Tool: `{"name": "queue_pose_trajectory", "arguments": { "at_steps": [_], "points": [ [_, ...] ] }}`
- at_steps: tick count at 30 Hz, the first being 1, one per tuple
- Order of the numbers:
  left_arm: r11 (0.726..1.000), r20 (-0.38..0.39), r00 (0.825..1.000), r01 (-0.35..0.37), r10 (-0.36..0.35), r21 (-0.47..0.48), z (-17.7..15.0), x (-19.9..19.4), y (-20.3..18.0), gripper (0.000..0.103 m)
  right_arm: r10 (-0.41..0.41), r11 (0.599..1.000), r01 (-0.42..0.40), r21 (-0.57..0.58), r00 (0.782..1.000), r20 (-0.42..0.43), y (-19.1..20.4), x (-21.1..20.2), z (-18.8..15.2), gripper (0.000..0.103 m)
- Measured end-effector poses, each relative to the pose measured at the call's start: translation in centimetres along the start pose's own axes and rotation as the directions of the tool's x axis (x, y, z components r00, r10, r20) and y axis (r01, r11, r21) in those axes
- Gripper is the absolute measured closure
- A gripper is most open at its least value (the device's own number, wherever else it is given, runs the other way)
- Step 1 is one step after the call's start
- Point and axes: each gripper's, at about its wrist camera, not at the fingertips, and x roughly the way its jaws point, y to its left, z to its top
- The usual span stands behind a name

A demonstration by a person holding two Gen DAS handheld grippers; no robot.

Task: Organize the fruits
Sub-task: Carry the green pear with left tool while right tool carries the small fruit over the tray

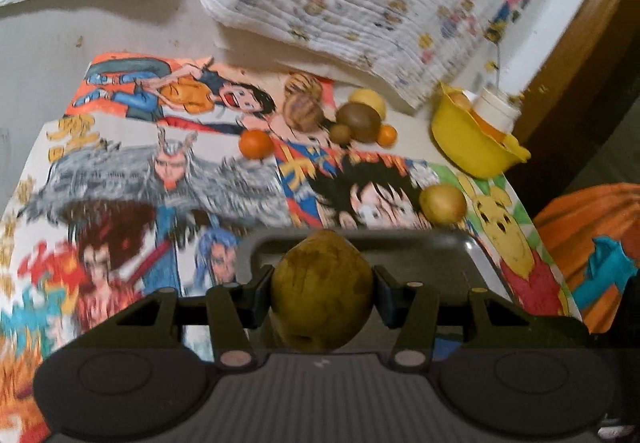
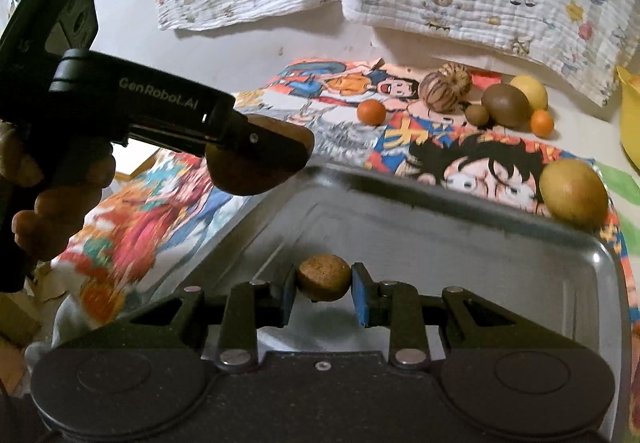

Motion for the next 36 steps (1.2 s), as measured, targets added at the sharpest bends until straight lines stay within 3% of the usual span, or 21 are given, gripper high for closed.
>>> {"name": "queue_pose_trajectory", "arguments": {
  "at_steps": [15, 31, 36],
  "points": [
    [0.997, -0.044, 0.998, -0.030, 0.033, 0.065, -6.2, -2.0, -3.1, 0.047, -0.003, 1.000, 0.003, -0.003, 1.000, -0.020, 0.4, -2.8, -3.9, 0.071],
    [0.990, -0.029, 0.995, -0.088, 0.092, 0.110, -8.1, -1.9, -3.9, 0.047, -0.009, 1.000, 0.009, 0.019, 1.000, 0.009, -0.3, -3.2, -4.7, 0.069],
    [0.988, -0.035, 0.995, -0.088, 0.093, 0.125, -8.6, -2.1, -4.0, 0.043, -0.013, 1.000, 0.012, 0.022, 1.000, 0.016, -0.4, -3.6, -5.0, 0.062]
  ]
}}
